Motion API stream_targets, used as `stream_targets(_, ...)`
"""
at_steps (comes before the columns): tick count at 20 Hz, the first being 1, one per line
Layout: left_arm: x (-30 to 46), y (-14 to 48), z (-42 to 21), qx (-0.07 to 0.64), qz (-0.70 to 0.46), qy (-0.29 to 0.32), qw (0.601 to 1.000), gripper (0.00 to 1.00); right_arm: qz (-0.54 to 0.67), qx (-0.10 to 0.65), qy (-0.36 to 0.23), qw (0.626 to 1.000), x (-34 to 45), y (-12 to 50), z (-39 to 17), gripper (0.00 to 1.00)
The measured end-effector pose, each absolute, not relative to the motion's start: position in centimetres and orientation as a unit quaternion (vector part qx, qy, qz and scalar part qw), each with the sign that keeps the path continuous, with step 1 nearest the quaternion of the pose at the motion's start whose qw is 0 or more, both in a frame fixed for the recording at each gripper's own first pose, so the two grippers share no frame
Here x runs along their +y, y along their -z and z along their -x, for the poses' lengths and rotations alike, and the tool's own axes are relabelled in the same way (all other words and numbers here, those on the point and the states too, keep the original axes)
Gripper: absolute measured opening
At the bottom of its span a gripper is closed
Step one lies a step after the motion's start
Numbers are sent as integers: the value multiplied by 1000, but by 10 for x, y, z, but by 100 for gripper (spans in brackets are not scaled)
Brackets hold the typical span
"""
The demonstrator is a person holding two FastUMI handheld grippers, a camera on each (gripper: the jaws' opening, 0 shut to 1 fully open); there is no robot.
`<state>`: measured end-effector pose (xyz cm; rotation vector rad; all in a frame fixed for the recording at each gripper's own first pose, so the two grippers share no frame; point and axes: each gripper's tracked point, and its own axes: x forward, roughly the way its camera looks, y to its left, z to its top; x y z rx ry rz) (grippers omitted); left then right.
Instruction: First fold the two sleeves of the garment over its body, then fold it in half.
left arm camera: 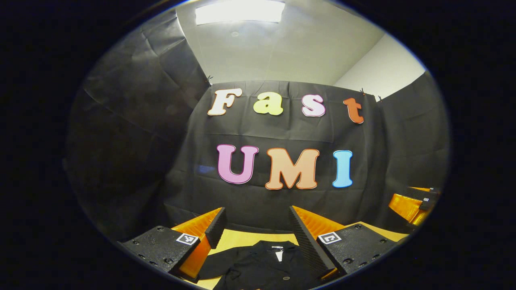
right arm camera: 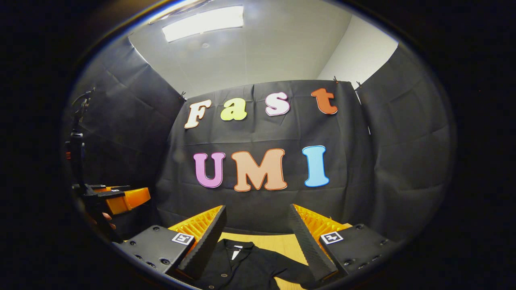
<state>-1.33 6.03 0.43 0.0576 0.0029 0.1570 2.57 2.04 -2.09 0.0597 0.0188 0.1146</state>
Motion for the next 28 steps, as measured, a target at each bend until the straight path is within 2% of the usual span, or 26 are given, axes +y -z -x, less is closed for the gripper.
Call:
stream_targets(14, 54, -2, 7, 4, -28, -74, 997, 92, -16, 26, -71, 997, 17, 27, -30, 99)
stream_targets(21, 40, -2, 2, 3, -29, -72, 997, 92, 19, 50, -11, 999, -63, 44, -42, 99)
stream_targets(28, 19, 5, -4, 8, -30, -69, 997, 92, 55, 106, 33, 992, -136, 91, -47, 96)
